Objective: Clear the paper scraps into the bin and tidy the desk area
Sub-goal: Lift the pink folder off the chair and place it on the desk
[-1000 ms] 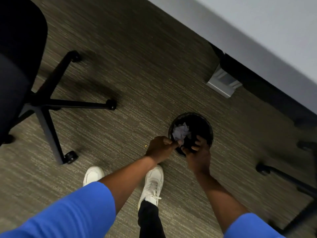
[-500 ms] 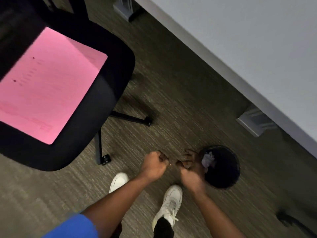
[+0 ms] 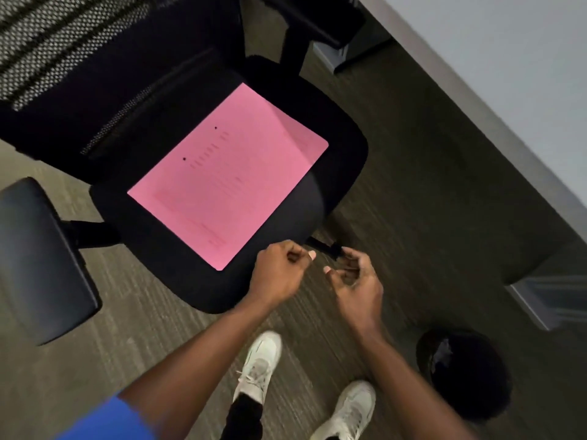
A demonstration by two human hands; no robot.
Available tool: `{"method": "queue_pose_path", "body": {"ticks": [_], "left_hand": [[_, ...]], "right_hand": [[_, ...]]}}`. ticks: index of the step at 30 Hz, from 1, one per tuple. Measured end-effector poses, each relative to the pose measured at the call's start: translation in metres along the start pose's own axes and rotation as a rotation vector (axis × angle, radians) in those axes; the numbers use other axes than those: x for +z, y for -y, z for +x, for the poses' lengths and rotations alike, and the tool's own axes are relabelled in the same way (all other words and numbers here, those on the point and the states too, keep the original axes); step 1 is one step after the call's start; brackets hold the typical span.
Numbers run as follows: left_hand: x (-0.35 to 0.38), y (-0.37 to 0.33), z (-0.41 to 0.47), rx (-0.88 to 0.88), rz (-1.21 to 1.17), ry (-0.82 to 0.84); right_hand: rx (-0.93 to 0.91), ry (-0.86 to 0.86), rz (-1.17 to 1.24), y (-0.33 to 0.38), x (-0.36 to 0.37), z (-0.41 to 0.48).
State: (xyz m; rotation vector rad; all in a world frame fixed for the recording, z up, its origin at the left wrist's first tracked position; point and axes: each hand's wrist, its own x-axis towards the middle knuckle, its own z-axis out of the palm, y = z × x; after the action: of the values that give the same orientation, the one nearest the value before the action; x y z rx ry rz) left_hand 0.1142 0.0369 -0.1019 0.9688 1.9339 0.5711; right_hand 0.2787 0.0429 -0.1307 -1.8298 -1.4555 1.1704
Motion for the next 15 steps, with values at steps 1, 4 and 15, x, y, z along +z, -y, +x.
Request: {"method": "queue_pose_path", "body": {"ticks": [1, 4, 15], "left_hand": [[-0.01, 0.001, 0.003, -0.003, -0.022, -0.019], [-0.037, 0.003, 0.011, 0.002, -0.113, -0.069], [-0.129, -0.008, 0.04, 0.057, -0.037, -0.403]], "right_hand": [[-0.013, 0.0, 0.014, 0.008, 0.008, 0.002], [-0.043, -0.033, 0.079, 0.031, 0.03, 0.007], [0.086, -0.035, 0.29, 0.081, 0.1, 0.015]]}}
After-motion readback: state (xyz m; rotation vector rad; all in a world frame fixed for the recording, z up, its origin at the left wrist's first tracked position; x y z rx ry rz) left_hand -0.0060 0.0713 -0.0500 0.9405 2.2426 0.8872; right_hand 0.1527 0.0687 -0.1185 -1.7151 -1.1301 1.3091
